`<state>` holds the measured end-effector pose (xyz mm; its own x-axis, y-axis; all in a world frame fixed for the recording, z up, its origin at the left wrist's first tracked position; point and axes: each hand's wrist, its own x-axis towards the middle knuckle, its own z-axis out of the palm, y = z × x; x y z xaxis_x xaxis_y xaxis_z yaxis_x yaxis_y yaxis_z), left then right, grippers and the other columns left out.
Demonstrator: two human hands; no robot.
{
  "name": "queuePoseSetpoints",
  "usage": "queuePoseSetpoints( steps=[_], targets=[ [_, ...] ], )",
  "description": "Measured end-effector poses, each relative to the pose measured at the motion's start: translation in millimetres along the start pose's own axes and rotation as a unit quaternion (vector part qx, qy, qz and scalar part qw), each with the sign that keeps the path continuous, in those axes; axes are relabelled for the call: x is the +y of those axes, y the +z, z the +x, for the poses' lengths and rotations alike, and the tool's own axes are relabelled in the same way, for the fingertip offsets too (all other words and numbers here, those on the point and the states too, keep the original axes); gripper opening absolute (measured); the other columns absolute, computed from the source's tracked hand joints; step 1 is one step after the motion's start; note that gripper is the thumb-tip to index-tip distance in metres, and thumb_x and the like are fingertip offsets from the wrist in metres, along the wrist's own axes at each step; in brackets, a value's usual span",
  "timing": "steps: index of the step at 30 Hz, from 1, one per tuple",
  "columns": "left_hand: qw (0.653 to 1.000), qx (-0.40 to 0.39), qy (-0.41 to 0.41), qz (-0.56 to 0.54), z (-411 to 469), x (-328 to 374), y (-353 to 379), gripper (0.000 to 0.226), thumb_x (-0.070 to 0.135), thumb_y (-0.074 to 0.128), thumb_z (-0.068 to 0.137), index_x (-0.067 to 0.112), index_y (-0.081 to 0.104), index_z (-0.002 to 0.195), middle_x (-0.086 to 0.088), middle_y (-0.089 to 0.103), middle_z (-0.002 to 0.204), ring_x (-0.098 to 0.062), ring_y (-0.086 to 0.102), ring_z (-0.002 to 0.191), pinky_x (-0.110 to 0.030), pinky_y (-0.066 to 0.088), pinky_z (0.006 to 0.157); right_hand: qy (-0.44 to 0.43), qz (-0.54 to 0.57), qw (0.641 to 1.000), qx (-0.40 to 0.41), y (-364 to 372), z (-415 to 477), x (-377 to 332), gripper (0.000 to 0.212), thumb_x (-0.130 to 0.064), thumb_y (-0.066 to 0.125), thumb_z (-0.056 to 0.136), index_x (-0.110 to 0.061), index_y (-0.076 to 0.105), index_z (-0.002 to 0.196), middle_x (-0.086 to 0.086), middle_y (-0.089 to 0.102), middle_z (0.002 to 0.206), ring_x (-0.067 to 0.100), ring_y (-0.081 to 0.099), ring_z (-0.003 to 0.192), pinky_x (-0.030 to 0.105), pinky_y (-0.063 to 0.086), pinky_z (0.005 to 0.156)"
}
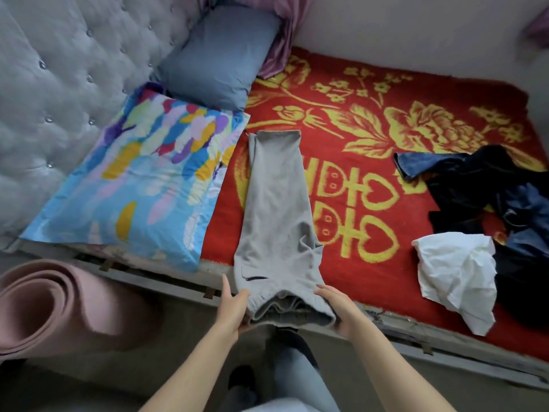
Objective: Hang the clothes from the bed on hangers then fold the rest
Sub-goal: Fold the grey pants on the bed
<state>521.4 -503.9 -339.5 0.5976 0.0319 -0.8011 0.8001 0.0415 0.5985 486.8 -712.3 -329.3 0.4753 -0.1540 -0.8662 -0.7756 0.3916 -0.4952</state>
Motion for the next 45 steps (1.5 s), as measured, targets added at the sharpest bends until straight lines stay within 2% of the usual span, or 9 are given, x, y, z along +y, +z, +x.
queuePoseSetpoints(
  steps=[2,5,9,13,16,21,27,37,45],
  targets=[
    [1.000,0.005,0.024,0.017,9.2,20.1,10.1,0.053,0.013,0.044,0.096,0.030,0.032,0.145,-0.003,0.049,0.137,-0.030,0.054,0.116,-0.046,0.050,0.092,0.000,-0.039,0.999,0.018,-1.7,10.5,-26.6,0.020,-0.006,0.056,0.089,-0.005,0.061,0.108,0.016,0.066,0.094,0.027,0.064,0.076,0.035,0.053,0.062],
    [0.999,0.019,0.037,0.035,19.3,73.2,28.5,0.020,0.014,0.052,0.092,0.019,0.071,0.095,-0.005,0.070,0.091,-0.025,0.063,0.084,-0.032,0.053,0.069,0.008,-0.048,0.999,0.024,2.4,28.2,-77.2,0.009,-0.007,0.057,0.085,0.000,0.061,0.090,0.018,0.065,0.083,0.030,0.063,0.075,0.035,0.053,0.063],
    [0.997,0.050,0.062,-0.002,65.2,202.8,78.8,0.021,0.009,0.049,0.085,0.013,0.058,0.066,-0.005,0.054,0.052,-0.018,0.052,0.045,-0.021,0.043,0.044,-0.017,-0.022,0.999,0.017,27.8,68.2,-215.6,0.014,-0.013,0.055,0.089,-0.007,0.057,0.077,0.010,0.059,0.065,0.022,0.059,0.057,0.026,0.049,0.039],
    [0.987,-0.022,0.066,-0.148,109.9,339.0,111.6,0.049,0.044,0.032,0.097,0.014,0.037,0.136,-0.022,0.056,0.115,-0.029,0.062,0.071,-0.030,0.052,0.050,-0.114,0.094,0.988,-0.055,64.8,102.2,-353.8,0.035,-0.031,0.050,0.095,-0.008,0.047,0.121,0.015,0.057,0.104,0.028,0.062,0.097,0.036,0.053,0.076],
    [0.988,-0.021,0.096,-0.118,144.9,362.7,117.0,0.064,0.057,0.032,0.094,0.026,0.018,0.148,-0.013,0.032,0.147,-0.035,0.057,0.098,-0.039,0.050,0.069,-0.192,0.049,0.978,-0.062,66.4,125.7,-392.0,0.061,-0.037,0.047,0.096,-0.025,0.017,0.149,0.017,0.033,0.143,0.033,0.048,0.115,0.041,0.045,0.089],
    [0.979,0.119,0.116,0.114,212.7,266.7,117.4,0.071,0.036,0.051,0.094,0.015,0.013,0.151,-0.009,0.026,0.154,-0.028,0.031,0.137,-0.039,0.029,0.110,-0.151,-0.128,0.979,0.039,38.2,196.7,-318.0,0.055,-0.024,0.048,0.095,-0.018,0.029,0.146,0.006,0.040,0.143,0.023,0.047,0.110,0.033,0.038,0.081],
    [0.939,0.109,-0.021,0.325,268.9,174.4,98.1,0.084,0.040,0.057,0.090,0.013,0.005,0.151,-0.019,0.024,0.153,-0.034,0.024,0.140,-0.038,0.018,0.114,-0.043,-0.241,0.959,0.139,9.7,257.1,-205.8,0.047,-0.017,0.051,0.089,-0.003,0.044,0.133,0.010,0.052,0.115,0.019,0.049,0.090,0.027,0.038,0.063],
    [0.985,0.057,-0.033,0.158,335.3,123.3,76.2,0.061,0.017,0.068,0.085,0.006,0.038,0.138,-0.014,0.048,0.137,-0.022,0.050,0.110,-0.033,0.040,0.088,-0.038,-0.058,0.970,0.231,22.5,319.5,-164.4,0.076,-0.028,0.066,0.085,-0.009,0.023,0.146,0.009,0.041,0.141,0.028,0.043,0.127,0.045,0.038,0.104],
    [0.989,0.053,-0.134,0.037,353.0,118.1,66.1,0.048,0.016,0.073,0.080,0.002,0.053,0.121,-0.014,0.061,0.115,-0.023,0.057,0.090,-0.028,0.043,0.067,0.059,0.132,0.959,0.245,24.6,324.1,-152.9,0.033,-0.003,0.071,0.079,-0.004,0.053,0.107,0.010,0.059,0.090,0.017,0.061,0.063,0.023,0.045,0.050]
  ],
)
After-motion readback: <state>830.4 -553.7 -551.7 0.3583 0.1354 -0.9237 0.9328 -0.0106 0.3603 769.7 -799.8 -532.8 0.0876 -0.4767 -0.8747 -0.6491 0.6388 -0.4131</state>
